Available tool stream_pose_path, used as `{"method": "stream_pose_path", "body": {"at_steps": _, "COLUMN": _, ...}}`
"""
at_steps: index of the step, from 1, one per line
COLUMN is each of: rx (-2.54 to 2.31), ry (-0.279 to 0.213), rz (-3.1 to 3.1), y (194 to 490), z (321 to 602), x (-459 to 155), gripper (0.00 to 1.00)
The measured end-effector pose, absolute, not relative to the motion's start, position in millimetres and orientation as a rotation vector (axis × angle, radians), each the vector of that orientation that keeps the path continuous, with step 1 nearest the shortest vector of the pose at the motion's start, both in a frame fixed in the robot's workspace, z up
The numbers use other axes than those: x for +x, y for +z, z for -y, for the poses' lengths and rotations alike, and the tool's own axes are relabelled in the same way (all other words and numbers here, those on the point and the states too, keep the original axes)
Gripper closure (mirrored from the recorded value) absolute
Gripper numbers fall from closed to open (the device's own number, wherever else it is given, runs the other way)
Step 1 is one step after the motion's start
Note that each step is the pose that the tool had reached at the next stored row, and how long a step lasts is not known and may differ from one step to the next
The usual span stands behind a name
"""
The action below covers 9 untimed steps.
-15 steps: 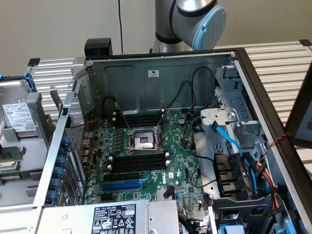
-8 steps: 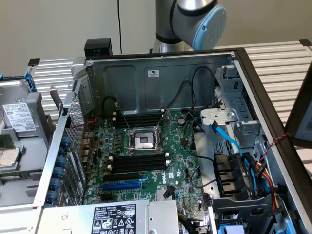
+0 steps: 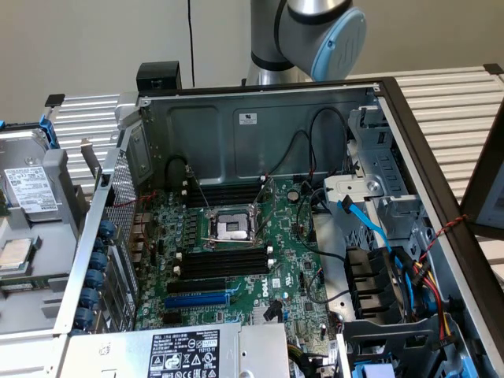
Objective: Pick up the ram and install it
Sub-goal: 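Pick up the ram and move it above insertion slot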
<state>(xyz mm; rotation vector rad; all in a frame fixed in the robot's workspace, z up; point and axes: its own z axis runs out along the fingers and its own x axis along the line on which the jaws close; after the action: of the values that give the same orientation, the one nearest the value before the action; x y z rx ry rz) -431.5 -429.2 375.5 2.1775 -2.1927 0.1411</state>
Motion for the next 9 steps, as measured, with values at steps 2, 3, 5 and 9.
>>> {"method": "stream_pose_path", "body": {"at_steps": 2, "rx": 2.177, "ry": 0.141, "rz": 2.193, "y": 384.6, "z": 429.6, "x": -428.8, "gripper": 0.88}}
{"method": "stream_pose_path", "body": {"at_steps": 3, "rx": 2.177, "ry": 0.141, "rz": 2.193, "y": 389.1, "z": 429.7, "x": -427.4, "gripper": 0.88}}
{"method": "stream_pose_path", "body": {"at_steps": 5, "rx": 2.177, "ry": 0.141, "rz": 2.193, "y": 398.1, "z": 429.9, "x": -424.4, "gripper": 0.88}}
{"method": "stream_pose_path", "body": {"at_steps": 9, "rx": 2.177, "ry": 0.141, "rz": 2.193, "y": 399.4, "z": 429.8, "x": -424.3, "gripper": 0.88}}
